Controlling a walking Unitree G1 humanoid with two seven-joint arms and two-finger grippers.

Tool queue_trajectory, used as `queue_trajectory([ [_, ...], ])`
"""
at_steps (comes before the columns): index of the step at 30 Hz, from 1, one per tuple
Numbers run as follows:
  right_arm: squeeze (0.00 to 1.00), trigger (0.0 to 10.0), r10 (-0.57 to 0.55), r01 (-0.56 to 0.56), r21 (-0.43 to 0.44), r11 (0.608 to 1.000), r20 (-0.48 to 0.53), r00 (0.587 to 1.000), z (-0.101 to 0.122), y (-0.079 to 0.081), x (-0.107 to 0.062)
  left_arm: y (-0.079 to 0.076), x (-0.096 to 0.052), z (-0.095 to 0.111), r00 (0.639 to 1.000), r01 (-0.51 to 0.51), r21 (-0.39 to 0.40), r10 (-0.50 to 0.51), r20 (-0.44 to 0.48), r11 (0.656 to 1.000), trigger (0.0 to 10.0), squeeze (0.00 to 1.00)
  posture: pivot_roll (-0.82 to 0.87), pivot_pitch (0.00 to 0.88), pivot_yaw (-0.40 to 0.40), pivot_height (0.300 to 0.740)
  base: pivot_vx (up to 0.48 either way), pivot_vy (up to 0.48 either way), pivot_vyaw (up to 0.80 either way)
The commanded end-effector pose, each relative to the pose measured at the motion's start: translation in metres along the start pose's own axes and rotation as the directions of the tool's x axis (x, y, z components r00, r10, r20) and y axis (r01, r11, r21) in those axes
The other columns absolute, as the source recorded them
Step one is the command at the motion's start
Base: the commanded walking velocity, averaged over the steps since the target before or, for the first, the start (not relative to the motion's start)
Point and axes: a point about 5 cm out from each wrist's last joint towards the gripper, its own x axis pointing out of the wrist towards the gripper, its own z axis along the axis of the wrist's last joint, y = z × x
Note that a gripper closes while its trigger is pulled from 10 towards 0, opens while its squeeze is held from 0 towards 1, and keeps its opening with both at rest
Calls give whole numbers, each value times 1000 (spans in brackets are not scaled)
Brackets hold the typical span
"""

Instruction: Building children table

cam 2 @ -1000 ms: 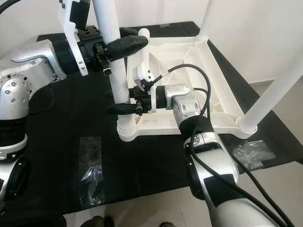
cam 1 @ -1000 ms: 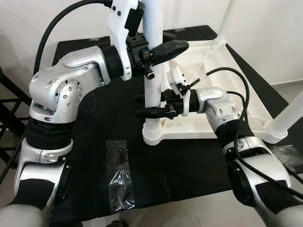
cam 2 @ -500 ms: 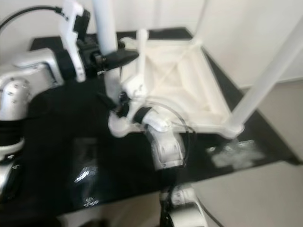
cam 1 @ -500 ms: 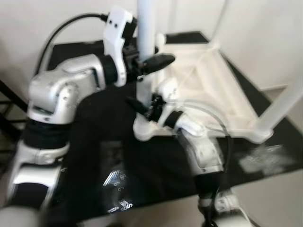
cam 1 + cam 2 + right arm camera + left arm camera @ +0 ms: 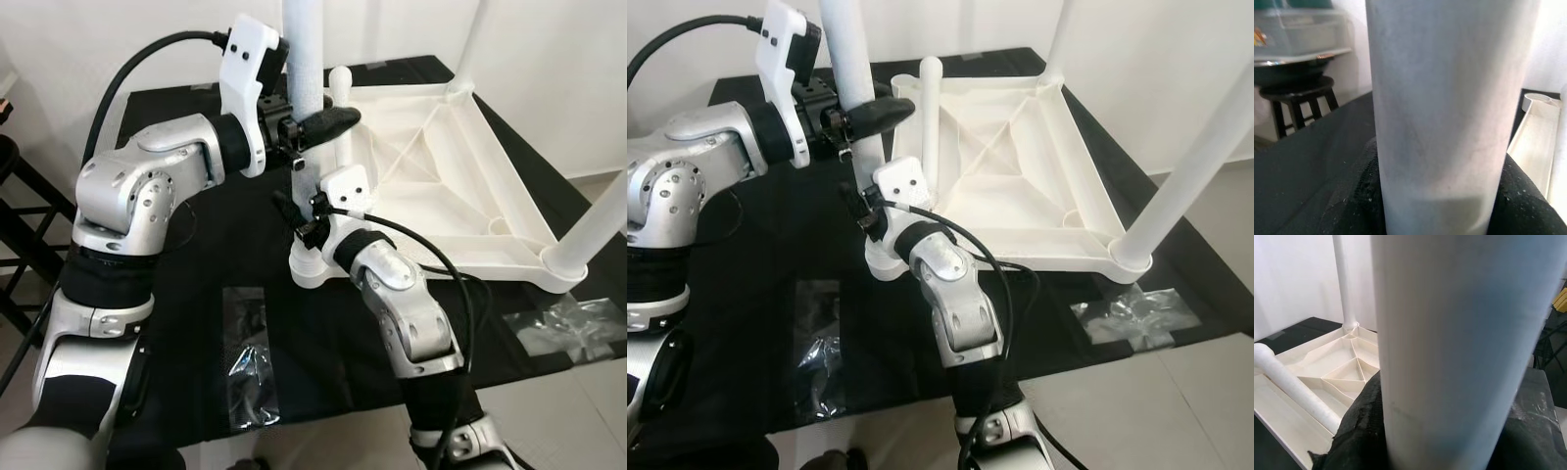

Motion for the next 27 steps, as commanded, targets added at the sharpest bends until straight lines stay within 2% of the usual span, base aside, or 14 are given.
queue_trajectory([
  [1,0,0,-71,78,65,995,-106,992,-23,4,-5,-3,2,0,1000,25,3,-25,-3,1000,0,0,52,163,14,740,0,0,0],
  [2,0,0,-71,78,65,995,-106,992,-23,4,-5,-3,2,0,1000,25,3,-25,-3,1000,0,0,52,163,14,740,0,0,0],
  [3,0,980,-53,60,68,996,-94,994,-20,4,-3,-3,2,1,1000,30,2,-30,-1,1000,0,0,53,163,15,740,0,0,0],
  [4,0,3804,-41,47,68,997,-82,996,-17,3,-2,-3,3,1,999,34,1,-34,2,999,0,0,52,163,17,740,0,0,0],
  [6,0,3804,-41,47,68,997,-82,996,-17,3,-2,-3,3,1,999,34,1,-34,2,999,0,0,52,163,17,740,0,0,0],
  [7,0,10000,-20,24,61,998,-63,998,-11,-1,2,-3,3,1,999,38,1,-38,0,999,0,0,52,164,16,740,0,0,0],
  [11,0,10000,75,-75,75,994,5,997,4,-11,9,-4,2,0,999,50,3,-50,-3,999,0,0,52,163,16,740,0,0,0],
  [12,1000,10000,158,-161,84,983,46,986,13,-19,12,-5,2,0,998,57,4,-57,-3,998,0,0,54,164,17,740,0,0,0],
  [16,1000,10000,342,-350,73,934,102,934,34,-41,17,-8,1,1,997,71,5,-71,-1,997,0,0,59,167,15,740,0,0,0],
  [18,1000,10000,548,-549,-17,835,111,829,50,-55,16,-9,0,1,997,80,4,-80,0,997,0,0,58,167,16,740,0,0,0],
  [19,0,10000,615,-615,-33,788,99,782,52,-55,13,-10,0,1,997,83,2,-83,2,997,0,0,65,169,16,740,0,0,0],
  [22,0,10000,656,-655,-39,754,90,749,52,-56,12,-11,0,1,996,86,1,-86,3,996,0,0,65,169,16,740,0,0,0],
  [25,0,10000,766,-764,-52,643,26,642,51,-59,11,-13,1,1,995,97,-1,-97,4,995,0,0,73,173,15,740,0,0,0],
  [27,0,10000,788,-787,-47,616,7,616,49,-62,12,-14,1,1,995,100,-1,-100,4,995,0,0,76,174,15,740,0,0,0],
])
